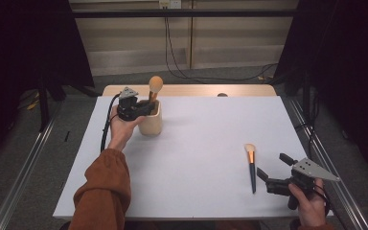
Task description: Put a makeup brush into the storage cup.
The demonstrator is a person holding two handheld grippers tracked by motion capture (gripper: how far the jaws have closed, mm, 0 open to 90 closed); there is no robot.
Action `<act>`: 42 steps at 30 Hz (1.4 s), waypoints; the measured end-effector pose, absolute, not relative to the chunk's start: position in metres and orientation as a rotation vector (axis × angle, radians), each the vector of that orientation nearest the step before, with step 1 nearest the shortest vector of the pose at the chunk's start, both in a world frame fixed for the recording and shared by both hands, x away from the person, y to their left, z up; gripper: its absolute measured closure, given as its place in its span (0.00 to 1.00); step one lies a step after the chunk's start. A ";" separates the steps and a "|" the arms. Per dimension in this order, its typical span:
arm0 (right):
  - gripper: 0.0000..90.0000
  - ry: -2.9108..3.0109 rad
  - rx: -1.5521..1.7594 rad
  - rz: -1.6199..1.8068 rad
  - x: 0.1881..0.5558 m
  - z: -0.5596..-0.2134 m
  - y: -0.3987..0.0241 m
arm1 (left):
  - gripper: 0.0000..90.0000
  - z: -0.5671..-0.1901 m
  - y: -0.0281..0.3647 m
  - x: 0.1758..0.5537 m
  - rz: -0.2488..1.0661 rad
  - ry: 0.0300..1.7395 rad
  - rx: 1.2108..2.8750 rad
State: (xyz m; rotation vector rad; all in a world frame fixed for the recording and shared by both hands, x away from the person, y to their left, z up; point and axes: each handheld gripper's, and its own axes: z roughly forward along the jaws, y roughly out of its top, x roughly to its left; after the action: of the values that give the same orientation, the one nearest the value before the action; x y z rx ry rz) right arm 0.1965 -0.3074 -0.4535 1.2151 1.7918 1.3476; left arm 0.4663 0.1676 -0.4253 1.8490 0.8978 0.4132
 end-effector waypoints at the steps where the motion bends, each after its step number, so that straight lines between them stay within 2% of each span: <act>1: 0.00 1.792 1.215 1.347 0.197 -0.454 -0.308 | 0.80 -0.426 0.168 0.466 0.407 0.903 1.843; 5: 0.00 1.794 1.217 1.347 0.197 -0.454 -0.307 | 0.79 -0.428 0.168 0.465 0.412 0.912 1.848; 22: 0.00 1.795 1.212 1.348 0.197 -0.454 -0.307 | 0.55 -0.424 0.172 0.457 0.438 0.892 1.810; 33: 0.00 1.793 1.216 1.347 0.197 -0.453 -0.307 | 0.27 -0.419 0.170 0.445 0.471 0.897 1.788; 42: 0.00 1.793 1.218 1.348 0.197 -0.453 -0.307 | 0.11 -0.415 0.170 0.438 0.477 0.900 1.757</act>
State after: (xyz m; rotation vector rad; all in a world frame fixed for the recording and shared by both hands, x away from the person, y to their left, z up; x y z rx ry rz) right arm 0.1974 -0.3070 -0.4535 1.2181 1.7927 1.3482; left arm 0.4381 0.1699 -0.4146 1.7573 0.8999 0.4772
